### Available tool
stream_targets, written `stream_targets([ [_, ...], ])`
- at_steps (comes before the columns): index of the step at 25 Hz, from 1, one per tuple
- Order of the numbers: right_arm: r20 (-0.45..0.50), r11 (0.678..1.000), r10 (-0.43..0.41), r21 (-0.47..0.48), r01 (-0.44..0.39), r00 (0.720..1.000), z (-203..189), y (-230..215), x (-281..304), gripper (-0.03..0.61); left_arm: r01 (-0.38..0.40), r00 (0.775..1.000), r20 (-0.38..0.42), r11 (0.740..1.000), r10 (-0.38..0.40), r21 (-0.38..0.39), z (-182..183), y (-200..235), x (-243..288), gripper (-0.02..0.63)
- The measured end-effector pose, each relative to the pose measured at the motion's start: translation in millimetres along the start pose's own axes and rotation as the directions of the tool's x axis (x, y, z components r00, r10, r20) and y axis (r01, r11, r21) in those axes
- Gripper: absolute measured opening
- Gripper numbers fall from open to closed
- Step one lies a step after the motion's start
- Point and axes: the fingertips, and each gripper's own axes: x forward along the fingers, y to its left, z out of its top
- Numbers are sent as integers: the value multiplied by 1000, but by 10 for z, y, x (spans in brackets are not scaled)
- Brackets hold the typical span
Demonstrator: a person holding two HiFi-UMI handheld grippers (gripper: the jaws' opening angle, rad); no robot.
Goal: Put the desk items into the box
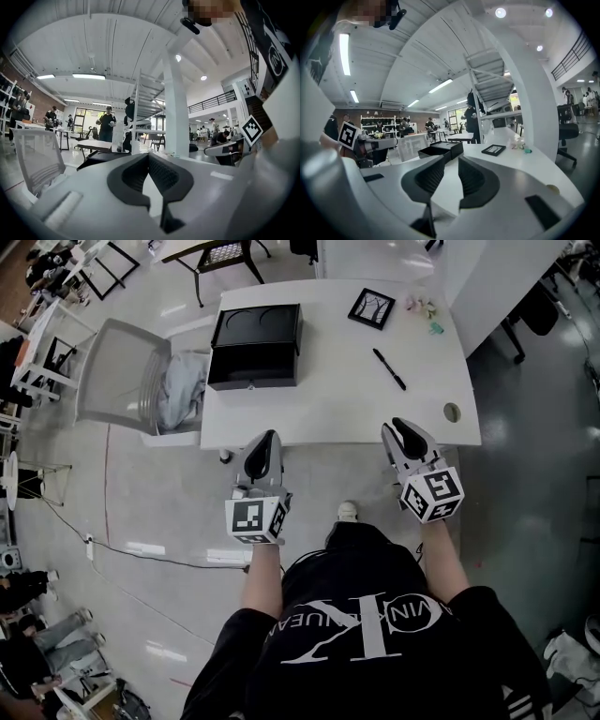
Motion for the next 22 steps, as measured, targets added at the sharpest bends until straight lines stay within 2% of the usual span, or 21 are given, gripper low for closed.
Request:
stream_targets([
  [7,-4,1000,23,-7,-23,1000,94,-476,257,54,-10,1000,20,1000,10,7,81,-104,519,11],
  [14,-23,999,50,-2,-50,998,109,-664,439,54,7,1000,5,1000,-7,15,106,-195,782,11],
  [19,-52,999,43,18,-42,998,32,-784,566,54,76,997,-21,997,-76,24,74,-298,928,11],
  [22,-77,999,38,28,-36,996,-47,-845,651,54,92,995,-36,995,-91,30,10,-309,1070,11],
])
